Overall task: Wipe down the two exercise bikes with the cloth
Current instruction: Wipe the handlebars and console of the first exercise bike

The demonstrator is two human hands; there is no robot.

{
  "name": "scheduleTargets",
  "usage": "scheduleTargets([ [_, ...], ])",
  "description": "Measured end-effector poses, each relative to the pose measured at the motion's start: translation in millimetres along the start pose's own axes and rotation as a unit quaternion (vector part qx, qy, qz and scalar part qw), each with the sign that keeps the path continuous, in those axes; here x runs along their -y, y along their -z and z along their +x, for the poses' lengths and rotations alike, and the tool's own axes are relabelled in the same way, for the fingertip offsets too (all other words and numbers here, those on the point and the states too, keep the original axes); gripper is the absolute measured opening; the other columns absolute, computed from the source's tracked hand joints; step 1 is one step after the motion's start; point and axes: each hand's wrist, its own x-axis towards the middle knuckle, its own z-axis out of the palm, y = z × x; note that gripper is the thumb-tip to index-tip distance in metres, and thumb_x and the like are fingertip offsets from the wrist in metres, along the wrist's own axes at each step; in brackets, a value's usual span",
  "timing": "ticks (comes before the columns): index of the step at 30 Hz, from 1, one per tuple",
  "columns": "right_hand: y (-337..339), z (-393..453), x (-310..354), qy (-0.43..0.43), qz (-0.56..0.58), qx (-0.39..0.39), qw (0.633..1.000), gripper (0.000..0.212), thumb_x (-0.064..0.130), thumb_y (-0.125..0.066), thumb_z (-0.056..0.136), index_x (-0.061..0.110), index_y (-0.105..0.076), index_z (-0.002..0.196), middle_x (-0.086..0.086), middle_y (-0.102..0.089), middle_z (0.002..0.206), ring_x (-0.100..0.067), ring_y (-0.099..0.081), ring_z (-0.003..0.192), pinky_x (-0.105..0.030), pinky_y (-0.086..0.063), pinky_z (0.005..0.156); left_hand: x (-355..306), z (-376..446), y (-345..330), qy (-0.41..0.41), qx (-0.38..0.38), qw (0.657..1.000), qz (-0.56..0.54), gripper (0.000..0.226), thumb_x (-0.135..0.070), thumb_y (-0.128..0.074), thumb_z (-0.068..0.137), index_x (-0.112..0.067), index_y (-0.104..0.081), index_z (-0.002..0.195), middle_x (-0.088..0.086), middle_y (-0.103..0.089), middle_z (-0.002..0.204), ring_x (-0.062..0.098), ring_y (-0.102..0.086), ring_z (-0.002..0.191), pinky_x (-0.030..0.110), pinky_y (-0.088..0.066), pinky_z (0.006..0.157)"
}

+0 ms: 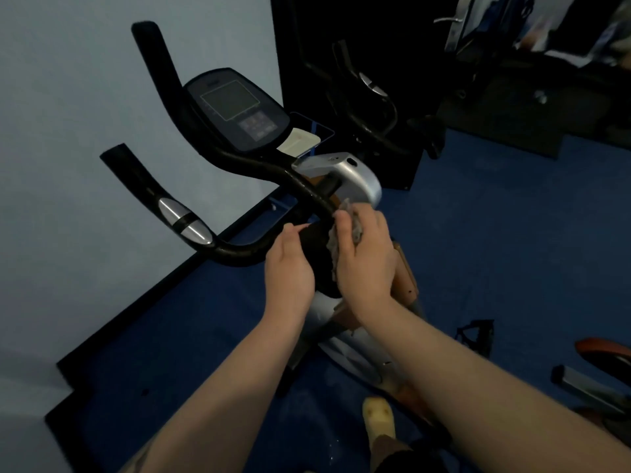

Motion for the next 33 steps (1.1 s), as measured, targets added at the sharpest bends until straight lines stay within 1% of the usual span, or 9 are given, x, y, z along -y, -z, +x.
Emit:
scheduleTargets([
  [3, 11.7, 31.8, -5.9, 0.246, -0.145, 0.123, 0.95, 0.039, 0.047, -0.038, 0.097, 0.018, -0.064, 0.103, -0.003, -0.057, 0.093, -0.017, -0.056, 0.079, -0.026, -0.035, 0.059, 1.8, 0.9, -2.6, -0.005, -0.019, 1.0, 0.004, 0.043, -0.038, -0.027, 0.105, -0.022, -0.066, 0.113, 0.0, -0.069, 0.105, 0.011, -0.065, 0.098, 0.03, -0.052, 0.087],
  [5, 17.7, 54.8, -7.5, 0.297, -0.163, 0.237, 0.911, 0.039, 0.048, -0.038, 0.097, 0.02, -0.063, 0.107, -0.002, -0.058, 0.095, -0.02, -0.059, 0.081, -0.027, -0.036, 0.059, 2.0, 0.7, -4.4, -0.006, -0.036, 0.999, -0.001, 0.041, -0.037, -0.027, 0.106, -0.021, -0.064, 0.114, -0.002, -0.066, 0.104, 0.008, -0.063, 0.096, 0.027, -0.051, 0.083],
  [7, 19.1, 55.3, -10.4, 0.247, -0.098, 0.255, 0.93, 0.031, 0.045, -0.043, 0.098, 0.022, -0.062, 0.107, 0.002, -0.061, 0.098, -0.016, -0.06, 0.087, -0.03, -0.044, 0.066, 2.5, -0.7, -5.1, -0.015, -0.056, 0.998, -0.001, 0.037, -0.035, -0.027, 0.105, -0.02, -0.061, 0.112, -0.003, -0.063, 0.102, 0.007, -0.061, 0.093, 0.026, -0.049, 0.078],
  [11, 8.2, 5.9, -14.6, 0.019, 0.158, 0.102, 0.982, 0.013, 0.03, -0.046, 0.101, 0.021, -0.056, 0.1, 0.007, -0.059, 0.091, -0.002, -0.057, 0.086, -0.016, -0.045, 0.077, 5.7, -0.3, -4.7, -0.032, -0.088, 0.995, 0.024, 0.034, -0.032, -0.028, 0.105, -0.019, -0.059, 0.105, -0.001, -0.061, 0.095, 0.006, -0.06, 0.082, 0.023, -0.047, 0.068],
  [18, 28.0, 47.6, -8.4, 0.168, -0.08, 0.283, 0.941, 0.024, 0.044, -0.038, 0.101, 0.024, -0.052, 0.105, 0.011, -0.056, 0.093, -0.006, -0.052, 0.077, -0.03, -0.04, 0.061, 8.6, 1.7, -8.5, -0.083, -0.122, 0.984, 0.095, 0.033, -0.03, -0.033, 0.104, -0.015, -0.06, 0.095, -0.003, -0.06, 0.083, -0.006, -0.055, 0.068, 0.012, -0.043, 0.059],
  [21, 26.2, 58.1, 0.5, 0.056, 0.063, 0.31, 0.947, 0.019, 0.043, -0.045, 0.099, 0.026, -0.054, 0.098, 0.009, -0.061, 0.087, -0.003, -0.059, 0.076, -0.025, -0.044, 0.061, 4.9, -2.4, -9.5, -0.106, -0.129, 0.979, 0.12, 0.03, -0.033, -0.037, 0.103, -0.018, -0.061, 0.096, -0.005, -0.063, 0.082, -0.004, -0.058, 0.07, 0.014, -0.046, 0.059],
  [25, 40.5, 61.5, -17.6, -0.11, 0.251, 0.199, 0.941, 0.02, 0.038, -0.04, 0.102, 0.024, -0.053, 0.096, 0.01, -0.062, 0.084, 0.006, -0.059, 0.07, -0.01, -0.045, 0.057, -10.1, -6.7, -8.2, -0.136, -0.14, 0.967, 0.167, 0.018, -0.024, -0.049, 0.099, -0.027, -0.066, 0.096, -0.009, -0.066, 0.084, 0.0, -0.061, 0.077, 0.012, -0.047, 0.063],
  [30, 22.0, 95.6, -30.1, -0.02, 0.226, 0.269, 0.936, 0.016, 0.043, -0.032, 0.103, 0.039, -0.043, 0.114, 0.01, -0.054, 0.113, -0.008, -0.054, 0.105, -0.033, -0.046, 0.087, -20.9, 11.4, -10.3, -0.09, -0.096, 0.953, 0.274, 0.018, -0.03, -0.05, 0.099, -0.032, -0.067, 0.101, -0.012, -0.067, 0.094, 0.002, -0.061, 0.084, 0.016, -0.047, 0.072],
  [33, 0.7, 98.4, -27.0, 0.152, 0.181, 0.329, 0.914, 0.022, 0.029, -0.047, 0.098, 0.038, -0.047, 0.118, 0.009, -0.051, 0.116, -0.01, -0.05, 0.111, -0.033, -0.044, 0.093, -19.0, 14.4, -16.1, -0.077, -0.079, 0.937, 0.331, 0.025, -0.036, -0.046, 0.1, -0.025, -0.068, 0.099, -0.006, -0.067, 0.089, 0.008, -0.061, 0.082, 0.028, -0.048, 0.076],
])
